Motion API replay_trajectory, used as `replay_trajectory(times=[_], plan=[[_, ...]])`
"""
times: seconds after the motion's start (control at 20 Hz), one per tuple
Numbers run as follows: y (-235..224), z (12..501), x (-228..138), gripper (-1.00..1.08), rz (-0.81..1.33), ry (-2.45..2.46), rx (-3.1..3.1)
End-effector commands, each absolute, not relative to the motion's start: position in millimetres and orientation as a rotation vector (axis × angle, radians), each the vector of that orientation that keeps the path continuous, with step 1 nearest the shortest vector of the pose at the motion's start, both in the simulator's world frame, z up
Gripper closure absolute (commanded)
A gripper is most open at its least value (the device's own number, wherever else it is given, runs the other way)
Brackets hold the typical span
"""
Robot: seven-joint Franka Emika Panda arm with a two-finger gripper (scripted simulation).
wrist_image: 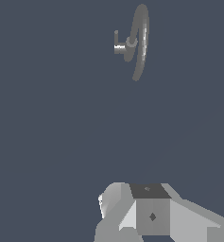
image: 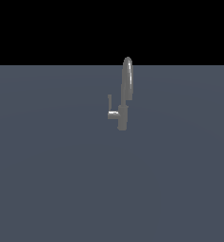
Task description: Turn on the faucet by rotating a designated handle.
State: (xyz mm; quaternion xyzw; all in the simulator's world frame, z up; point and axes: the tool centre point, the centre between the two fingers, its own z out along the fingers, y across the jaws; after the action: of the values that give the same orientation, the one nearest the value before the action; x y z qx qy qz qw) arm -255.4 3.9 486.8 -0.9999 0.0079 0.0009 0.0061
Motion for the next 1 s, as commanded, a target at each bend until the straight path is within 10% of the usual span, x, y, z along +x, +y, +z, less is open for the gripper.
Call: replay_trajectory(times=[0.0, 0.95], plan=[[4, 487, -255, 1.08, 0.003, 0.025, -3.129], [-10, 490, -251, 1.08, 0.004, 0.145, -3.108]])
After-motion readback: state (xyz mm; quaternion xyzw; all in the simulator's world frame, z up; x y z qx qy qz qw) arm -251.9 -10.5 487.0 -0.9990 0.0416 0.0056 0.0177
